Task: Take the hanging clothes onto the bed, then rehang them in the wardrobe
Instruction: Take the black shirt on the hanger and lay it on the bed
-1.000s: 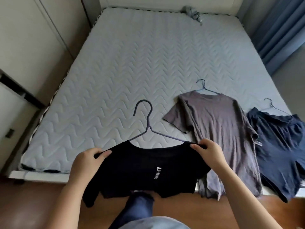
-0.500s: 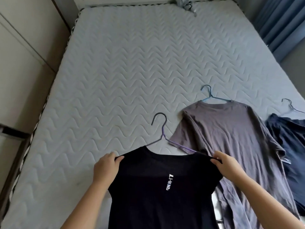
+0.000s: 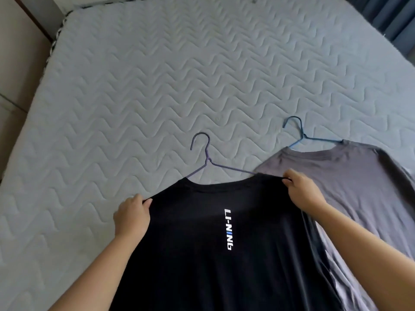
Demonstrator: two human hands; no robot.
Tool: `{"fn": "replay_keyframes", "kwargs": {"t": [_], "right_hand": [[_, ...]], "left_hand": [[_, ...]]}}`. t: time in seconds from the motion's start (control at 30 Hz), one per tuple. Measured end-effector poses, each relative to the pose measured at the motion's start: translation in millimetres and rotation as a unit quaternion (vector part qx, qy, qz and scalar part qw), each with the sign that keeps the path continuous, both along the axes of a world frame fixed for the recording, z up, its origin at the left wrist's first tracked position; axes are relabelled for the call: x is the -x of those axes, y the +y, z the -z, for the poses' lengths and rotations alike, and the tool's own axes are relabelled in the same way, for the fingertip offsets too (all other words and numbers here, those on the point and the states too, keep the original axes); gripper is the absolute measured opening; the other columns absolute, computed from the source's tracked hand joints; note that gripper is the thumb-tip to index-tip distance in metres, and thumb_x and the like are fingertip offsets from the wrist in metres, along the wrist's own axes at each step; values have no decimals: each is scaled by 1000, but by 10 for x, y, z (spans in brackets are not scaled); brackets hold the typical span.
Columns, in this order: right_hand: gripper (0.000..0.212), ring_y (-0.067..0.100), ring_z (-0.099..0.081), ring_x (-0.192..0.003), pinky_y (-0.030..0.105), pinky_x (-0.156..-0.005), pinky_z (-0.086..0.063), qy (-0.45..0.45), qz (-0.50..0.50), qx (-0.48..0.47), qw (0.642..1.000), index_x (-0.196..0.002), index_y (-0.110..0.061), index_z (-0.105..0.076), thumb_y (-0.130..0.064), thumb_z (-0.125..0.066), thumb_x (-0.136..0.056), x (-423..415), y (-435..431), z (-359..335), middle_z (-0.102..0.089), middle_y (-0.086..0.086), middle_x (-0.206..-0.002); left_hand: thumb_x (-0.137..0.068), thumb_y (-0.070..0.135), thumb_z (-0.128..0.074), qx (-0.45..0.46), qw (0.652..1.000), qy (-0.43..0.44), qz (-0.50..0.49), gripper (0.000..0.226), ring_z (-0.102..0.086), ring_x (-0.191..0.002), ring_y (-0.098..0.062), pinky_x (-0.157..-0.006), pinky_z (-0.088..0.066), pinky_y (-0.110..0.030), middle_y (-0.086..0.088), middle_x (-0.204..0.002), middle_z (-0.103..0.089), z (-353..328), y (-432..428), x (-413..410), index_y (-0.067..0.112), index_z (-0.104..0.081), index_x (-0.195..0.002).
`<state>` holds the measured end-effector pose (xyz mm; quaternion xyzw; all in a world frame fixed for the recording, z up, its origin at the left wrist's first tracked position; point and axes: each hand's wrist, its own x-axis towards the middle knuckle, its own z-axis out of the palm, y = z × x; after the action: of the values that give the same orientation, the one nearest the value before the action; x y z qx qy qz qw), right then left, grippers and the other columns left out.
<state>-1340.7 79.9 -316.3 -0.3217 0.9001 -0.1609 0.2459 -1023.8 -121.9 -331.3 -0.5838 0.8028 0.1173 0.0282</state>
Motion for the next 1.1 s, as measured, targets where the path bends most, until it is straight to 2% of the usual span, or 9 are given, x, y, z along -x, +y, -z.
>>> {"fn": "replay_keyframes", "kwargs": {"t": [0.17, 0.33, 0.5, 0.57, 0.67, 0.8, 0.9, 1.0, 1.1], "right_hand": [[15, 36, -54, -101, 36, -77, -37, 12, 33, 34, 999, -99, -4, -54, -14, -44, -93, 454, -692, 486, -59, 22, -107], [10, 35, -56, -98, 33, -72, -34, -30, 40, -38, 998, -91, -9, -49, -17, -44, -94, 691, -1049, 1274, -62, 23, -107], [26, 38, -58, -80, 33, -58, -29, 184, 55, -16, 981, -88, -2, -52, -25, -42, -94, 599, -1074, 1665, -61, 20, -95], [23, 39, -56, -75, 32, -56, -27, 208, 72, 9, 975, -87, 0, -53, -22, -47, -92, 561, -1062, 1703, -59, 21, -89], [20, 37, -55, -75, 32, -57, -28, 200, 85, 25, 976, -86, -1, -52, -20, -48, -91, 547, -1052, 1725, -58, 18, -87], [20, 38, -56, -77, 31, -58, -29, 189, 102, 36, 976, -91, 0, -54, -20, -52, -89, 544, -1049, 1713, -55, 17, -94], [21, 40, -55, -83, 33, -61, -32, 184, 115, 48, 975, -95, 2, -55, -19, -53, -89, 532, -1047, 1730, -51, 20, -102], [21, 44, -55, -85, 44, -70, -40, 195, 96, 52, 975, -93, 5, -56, -14, -59, -86, 514, -1034, 1712, -52, 27, -100], [27, 41, -50, -100, 49, -83, -36, 175, 86, -7, 981, -100, 2, -55, -23, -55, -88, 489, -986, 1593, -52, 25, -108]], "left_hand": [[-95, 30, -40, 6, 998, 17, -56, 34, -52, -100, -42, -83, -40, -47, -23, -104, -59, 519, -701, 533, 0, -55, -104], [-96, 35, -36, -62, 994, -54, -77, 37, -55, -99, -35, -81, -42, -43, -17, -105, -59, 1232, -1021, 829, 4, -52, -106], [-85, 17, -61, 91, 995, 26, -39, 24, -53, -61, -38, -58, -42, -45, -21, -65, -58, 1709, -956, 708, -1, -53, -71], [-86, 24, -53, 121, 992, 38, -23, 30, -52, -57, -37, -54, -41, -44, -20, -61, -55, 1753, -968, 684, 0, -50, -68], [-84, 35, -37, 132, 990, 45, -17, 39, -55, -63, -39, -58, -43, -46, -20, -67, -58, 1734, -946, 709, 0, -51, -74], [-82, 40, -34, 140, 988, 52, -39, 45, -59, -74, -41, -69, -43, -50, -21, -77, -61, 1722, -918, 718, 1, -55, -84], [-84, 40, -33, 157, 987, 25, -38, 42, -56, -77, -39, -70, -40, -48, -20, -80, -59, 1739, -896, 708, 4, -55, -86], [-85, 38, -36, 165, 986, -20, -29, 39, -55, -75, -37, -68, -41, -47, -21, -80, -57, 1681, -876, 716, 4, -55, -83], [-83, 29, -61, 136, 988, -67, -14, 30, -56, -71, -38, -65, -44, -48, -25, -76, -57, 1518, -817, 755, -1, -56, -80]]}}
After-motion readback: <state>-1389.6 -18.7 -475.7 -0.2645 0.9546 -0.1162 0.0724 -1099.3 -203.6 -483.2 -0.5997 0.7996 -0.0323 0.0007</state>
